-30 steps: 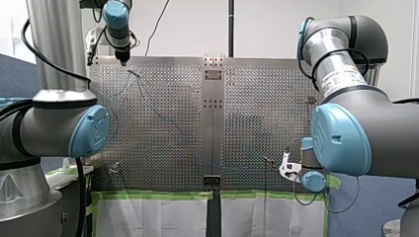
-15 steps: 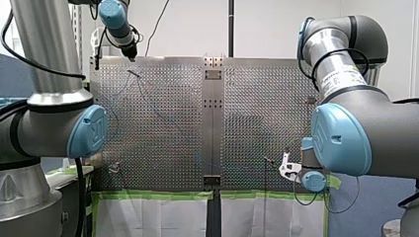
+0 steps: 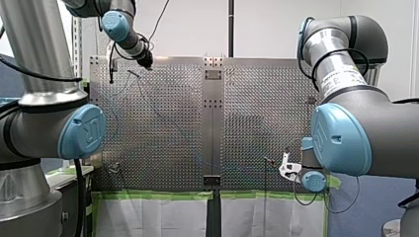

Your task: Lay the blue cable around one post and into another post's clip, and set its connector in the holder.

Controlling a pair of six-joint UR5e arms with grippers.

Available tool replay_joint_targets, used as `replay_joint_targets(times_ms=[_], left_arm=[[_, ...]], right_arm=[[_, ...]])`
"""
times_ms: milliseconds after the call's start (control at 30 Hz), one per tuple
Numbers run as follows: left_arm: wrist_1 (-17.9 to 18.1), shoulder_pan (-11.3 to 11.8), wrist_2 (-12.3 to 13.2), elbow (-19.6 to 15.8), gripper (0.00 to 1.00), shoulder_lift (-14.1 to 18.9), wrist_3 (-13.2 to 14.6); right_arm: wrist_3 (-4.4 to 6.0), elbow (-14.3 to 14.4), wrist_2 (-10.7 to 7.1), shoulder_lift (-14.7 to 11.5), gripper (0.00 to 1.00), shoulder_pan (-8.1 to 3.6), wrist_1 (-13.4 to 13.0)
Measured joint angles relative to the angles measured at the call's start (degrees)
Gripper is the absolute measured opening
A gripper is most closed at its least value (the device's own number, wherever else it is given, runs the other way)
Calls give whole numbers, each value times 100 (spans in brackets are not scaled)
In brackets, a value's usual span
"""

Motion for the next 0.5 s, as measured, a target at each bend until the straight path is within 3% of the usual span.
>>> replay_joint_targets(times_ms=[167,500], left_arm=[[253,-248,53,-250,100,-247,-32],[796,-792,-434,-794,100,-791,-505]], right_arm=[[-7,0,14,0,0,0,1],[-19,1,23,0,0,6,25]])
